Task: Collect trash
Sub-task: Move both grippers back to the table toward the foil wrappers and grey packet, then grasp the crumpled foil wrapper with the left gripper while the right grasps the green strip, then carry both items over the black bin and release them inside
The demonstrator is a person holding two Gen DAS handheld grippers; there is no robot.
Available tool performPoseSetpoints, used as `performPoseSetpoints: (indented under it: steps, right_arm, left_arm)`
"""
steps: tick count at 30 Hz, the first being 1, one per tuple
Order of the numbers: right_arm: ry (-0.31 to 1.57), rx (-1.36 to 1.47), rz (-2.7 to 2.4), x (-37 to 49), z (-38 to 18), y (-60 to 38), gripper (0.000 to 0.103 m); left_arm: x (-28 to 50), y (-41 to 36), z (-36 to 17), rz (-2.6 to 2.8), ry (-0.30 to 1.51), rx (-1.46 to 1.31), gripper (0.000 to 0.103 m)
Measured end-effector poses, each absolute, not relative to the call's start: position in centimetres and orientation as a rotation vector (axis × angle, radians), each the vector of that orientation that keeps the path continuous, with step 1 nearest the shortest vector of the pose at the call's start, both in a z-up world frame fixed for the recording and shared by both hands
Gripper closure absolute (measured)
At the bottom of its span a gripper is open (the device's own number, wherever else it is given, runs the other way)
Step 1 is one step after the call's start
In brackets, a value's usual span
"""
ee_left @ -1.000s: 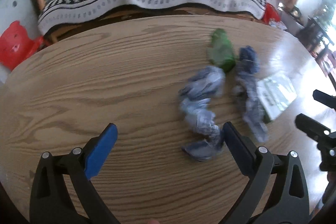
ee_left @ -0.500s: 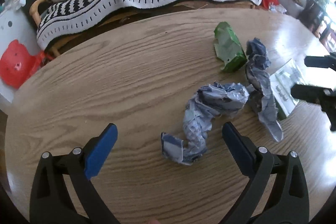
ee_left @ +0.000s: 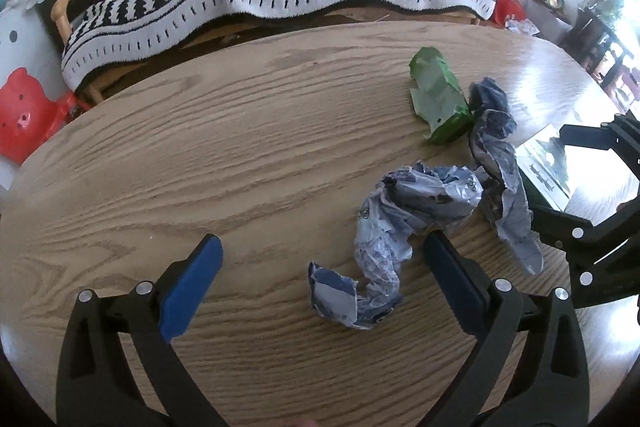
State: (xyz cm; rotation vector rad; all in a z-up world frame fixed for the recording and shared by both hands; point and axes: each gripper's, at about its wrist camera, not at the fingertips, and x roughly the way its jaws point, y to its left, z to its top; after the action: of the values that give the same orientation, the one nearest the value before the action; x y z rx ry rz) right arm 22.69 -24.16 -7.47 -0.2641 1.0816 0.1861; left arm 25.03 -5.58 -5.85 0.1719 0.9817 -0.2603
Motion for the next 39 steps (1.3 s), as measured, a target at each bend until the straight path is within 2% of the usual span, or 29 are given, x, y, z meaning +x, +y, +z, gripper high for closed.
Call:
performPoseSetpoints:
  steps: [4,5,6,7,8,9,10,13,22,30,39]
  right_arm:
    - [1.045,-0.26,0.197,21.9,-7.5,-24.8,0.008]
    - [1.042,-0.26,0.198,21.6,-7.4,-25.0,0.008]
    - [1.036,-0.261,0.197,21.4,-7.3,-25.1,0.011]
    - [1.014,-0.274,0.187,20.9,-7.0,-25.2,0.022]
    - [0.998,-0.296,0.175,20.4,-6.6,-25.2,0.032]
    - [0.986,-0.311,0.168,20.0,-6.2,-25.2,0.046]
    - [0.973,-0.307,0.173,19.6,-5.7,-25.4,0.054]
    - [0.926,-0.272,0.172,18.1,-3.5,-26.5,0.07]
    - [0.843,-0.113,0.082,12.4,1.2,-33.0,0.089]
    - [0.828,0.111,0.002,6.7,2.4,-39.6,0.091]
    - [0.766,0.162,-0.076,1.4,5.0,-41.6,0.091]
  left_arm:
    - [24.7,-6.0,-5.9,-0.299,0.971,0.189,0.006]
    - [24.6,-6.1,-5.8,-0.304,0.96,0.185,0.009]
    - [24.3,-6.2,-5.7,-0.311,0.937,0.187,0.023]
    - [24.0,-6.3,-5.5,-0.311,0.913,0.185,0.041]
    - [23.8,-6.3,-5.1,-0.268,0.889,0.187,0.083]
    - [23.8,-6.3,-5.1,-0.26,0.893,0.177,0.083]
    - [23.7,-6.4,-5.0,-0.265,0.899,0.166,0.084]
    - [22.9,-6.8,-4.7,-0.282,0.915,0.147,0.084]
    - [18.6,-7.6,-1.2,-0.308,0.879,0.113,0.084]
    - [14.9,-9.8,0.3,-0.369,0.878,0.149,0.084]
    - [11.8,-12.2,1.2,-0.441,0.878,0.173,0.084]
